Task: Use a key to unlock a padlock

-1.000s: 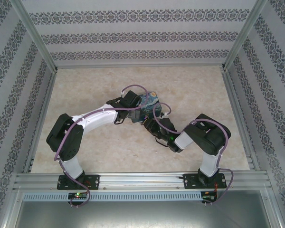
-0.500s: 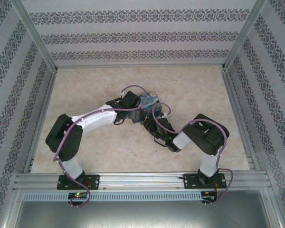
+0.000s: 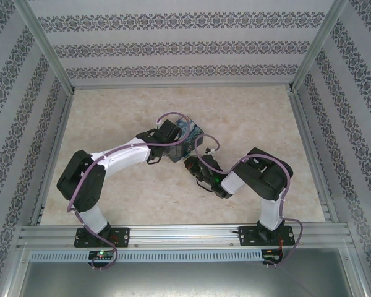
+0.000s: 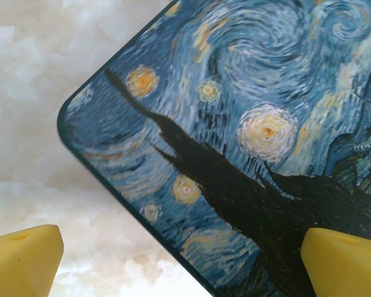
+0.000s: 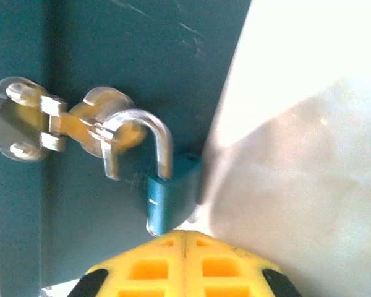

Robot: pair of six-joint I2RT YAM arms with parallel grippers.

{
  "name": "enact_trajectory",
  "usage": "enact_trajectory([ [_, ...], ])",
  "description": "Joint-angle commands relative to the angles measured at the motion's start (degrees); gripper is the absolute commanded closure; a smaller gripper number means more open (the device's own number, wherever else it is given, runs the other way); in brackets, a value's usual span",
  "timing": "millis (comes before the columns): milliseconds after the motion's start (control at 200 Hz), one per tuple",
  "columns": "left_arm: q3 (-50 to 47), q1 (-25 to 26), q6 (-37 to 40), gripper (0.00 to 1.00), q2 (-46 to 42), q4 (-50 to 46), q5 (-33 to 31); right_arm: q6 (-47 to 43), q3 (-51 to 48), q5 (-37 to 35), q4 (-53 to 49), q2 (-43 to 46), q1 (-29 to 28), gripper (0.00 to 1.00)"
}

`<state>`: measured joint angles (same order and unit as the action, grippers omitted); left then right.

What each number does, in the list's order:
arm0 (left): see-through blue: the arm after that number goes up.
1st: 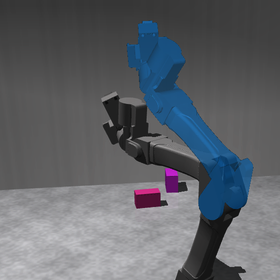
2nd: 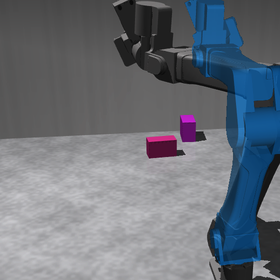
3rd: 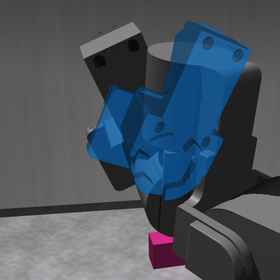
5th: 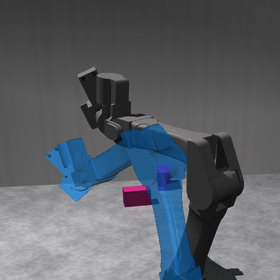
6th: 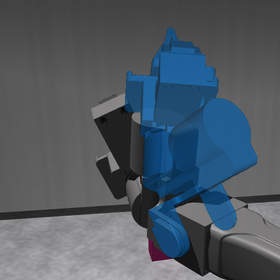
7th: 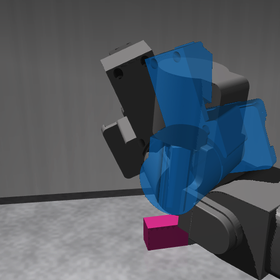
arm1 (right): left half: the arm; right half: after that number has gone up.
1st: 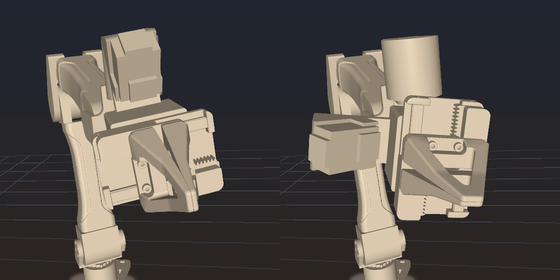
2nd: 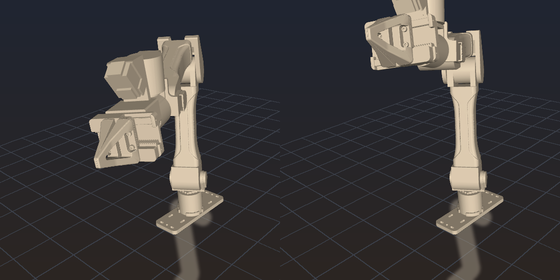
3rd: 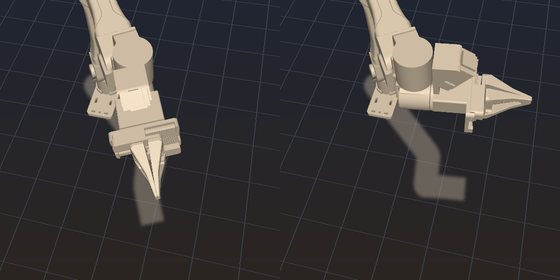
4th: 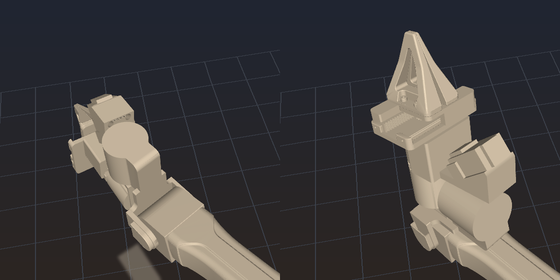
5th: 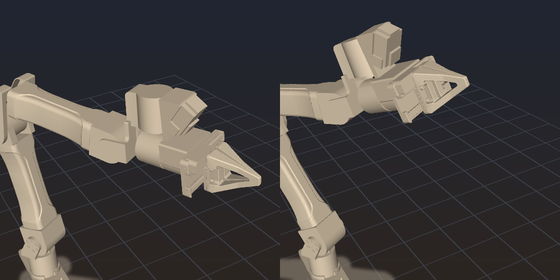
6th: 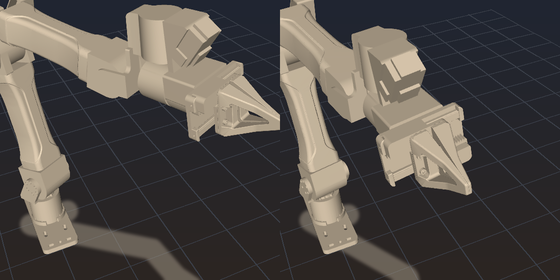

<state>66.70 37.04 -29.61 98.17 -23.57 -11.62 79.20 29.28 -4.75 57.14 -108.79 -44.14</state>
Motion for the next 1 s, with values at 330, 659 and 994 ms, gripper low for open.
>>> enact_trajectory([
  [330, -2.1, 0.06, -0.1, 0.0, 0.18, -2.71, 1.73, 0.86, -5.93, -3.54, -6.61, 3.09, -0.57, 0.99],
  [659, -2.05, 0.05, -0.1, 0.0, 0.42, -2.53, 2.14, -1.67, -6.93, -3.82, -12.54, 10.97, -0.6, 0.58],
  [994, -2.18, 0.05, -0.28, 0.0, 0.19, -2.62, 2.3, -2.82, 0.28, -1.89, -15.97, 6.3, -0.66, 0.55],
])
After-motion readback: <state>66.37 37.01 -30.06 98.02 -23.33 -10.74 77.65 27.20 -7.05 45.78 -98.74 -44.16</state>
